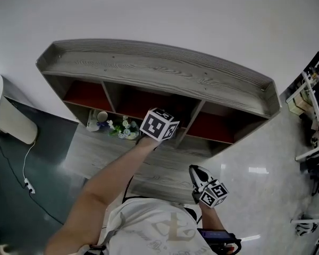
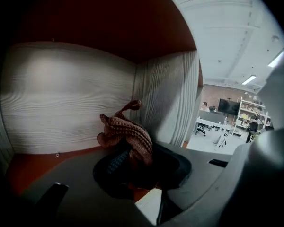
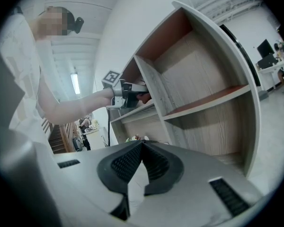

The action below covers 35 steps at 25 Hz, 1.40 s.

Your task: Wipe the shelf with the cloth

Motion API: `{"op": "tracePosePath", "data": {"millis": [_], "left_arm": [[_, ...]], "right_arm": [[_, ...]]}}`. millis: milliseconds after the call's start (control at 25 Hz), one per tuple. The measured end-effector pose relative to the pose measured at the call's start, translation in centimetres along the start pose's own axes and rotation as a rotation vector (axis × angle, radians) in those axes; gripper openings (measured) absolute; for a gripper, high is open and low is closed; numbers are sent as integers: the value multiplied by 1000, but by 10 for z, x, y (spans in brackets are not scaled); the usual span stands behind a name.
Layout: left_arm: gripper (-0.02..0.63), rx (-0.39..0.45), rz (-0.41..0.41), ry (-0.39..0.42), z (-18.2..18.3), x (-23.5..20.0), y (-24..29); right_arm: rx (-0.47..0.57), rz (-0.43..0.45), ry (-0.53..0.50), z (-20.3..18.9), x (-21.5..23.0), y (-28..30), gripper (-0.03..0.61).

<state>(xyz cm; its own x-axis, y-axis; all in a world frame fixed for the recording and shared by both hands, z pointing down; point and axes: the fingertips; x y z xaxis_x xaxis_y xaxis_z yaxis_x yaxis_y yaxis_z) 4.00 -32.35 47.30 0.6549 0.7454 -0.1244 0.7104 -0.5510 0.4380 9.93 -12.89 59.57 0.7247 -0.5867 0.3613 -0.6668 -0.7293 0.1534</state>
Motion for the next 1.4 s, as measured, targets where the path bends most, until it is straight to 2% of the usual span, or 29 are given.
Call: {"op": "tracePosePath", "data": {"millis": [320,480,640,880,1400], "left_arm": [[101,-179,9,120,-8,-1,30],[100,-231,-6,129,-13,-1,39],[97,-220,5,93,-15,-4,35],[97,-236,25,101,-21,-16,28],[97,-229,171,-25,-39,-97,-33]], "right_arm": [[14,-53,-1,-2,-5,-9,5],[21,-78,12,-8,-9,-14,5],[20,-81,13,-12,-16,-12,5],[12,-64,8,-15,-26,-3,5],[-20,30,-19,-14,-40,35,5]]}}
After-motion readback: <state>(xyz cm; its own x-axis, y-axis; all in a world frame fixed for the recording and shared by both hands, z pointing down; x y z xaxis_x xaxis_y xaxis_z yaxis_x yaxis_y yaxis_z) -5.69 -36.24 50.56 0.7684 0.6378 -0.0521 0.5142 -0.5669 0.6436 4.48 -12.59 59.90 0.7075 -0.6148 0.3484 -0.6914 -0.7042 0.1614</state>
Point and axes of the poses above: the fingertips, and each gripper's own axes: y forward along the fingers, x to its right, z out of its top
